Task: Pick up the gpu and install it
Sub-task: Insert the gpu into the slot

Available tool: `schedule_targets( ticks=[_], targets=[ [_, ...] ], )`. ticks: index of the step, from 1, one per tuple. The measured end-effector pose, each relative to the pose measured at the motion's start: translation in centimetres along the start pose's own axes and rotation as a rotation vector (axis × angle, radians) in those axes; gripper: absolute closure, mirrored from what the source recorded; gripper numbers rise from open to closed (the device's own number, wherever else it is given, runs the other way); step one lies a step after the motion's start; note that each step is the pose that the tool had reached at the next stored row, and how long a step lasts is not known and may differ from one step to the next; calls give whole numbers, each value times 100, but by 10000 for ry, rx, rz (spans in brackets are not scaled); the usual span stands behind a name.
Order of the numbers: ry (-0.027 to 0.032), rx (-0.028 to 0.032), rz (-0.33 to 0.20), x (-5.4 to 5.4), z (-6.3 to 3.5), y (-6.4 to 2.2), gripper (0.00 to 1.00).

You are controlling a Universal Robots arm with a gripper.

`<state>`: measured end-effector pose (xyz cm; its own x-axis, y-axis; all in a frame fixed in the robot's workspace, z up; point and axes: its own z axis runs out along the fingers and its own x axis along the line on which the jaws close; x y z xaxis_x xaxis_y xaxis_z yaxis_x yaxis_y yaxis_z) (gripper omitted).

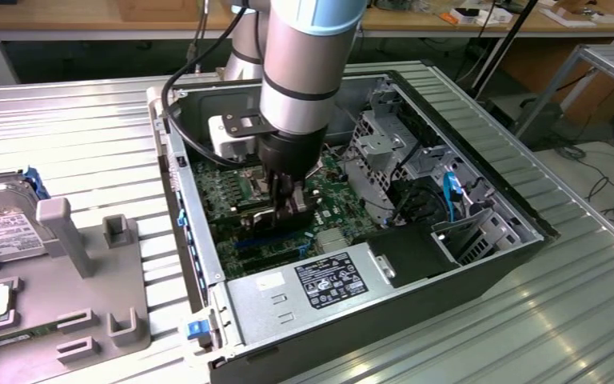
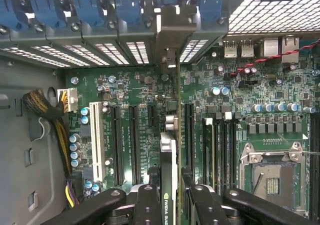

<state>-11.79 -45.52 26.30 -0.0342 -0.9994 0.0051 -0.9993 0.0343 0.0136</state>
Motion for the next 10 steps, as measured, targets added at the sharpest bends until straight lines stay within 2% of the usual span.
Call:
schedule_targets(
  ticks=[2, 3, 10],
  targets=[
    [6, -1, 0, 0, 8, 0, 73],
    [8, 4, 6, 0, -46, 0, 73],
    [16, 3, 9, 0, -44, 7, 73]
  ],
)
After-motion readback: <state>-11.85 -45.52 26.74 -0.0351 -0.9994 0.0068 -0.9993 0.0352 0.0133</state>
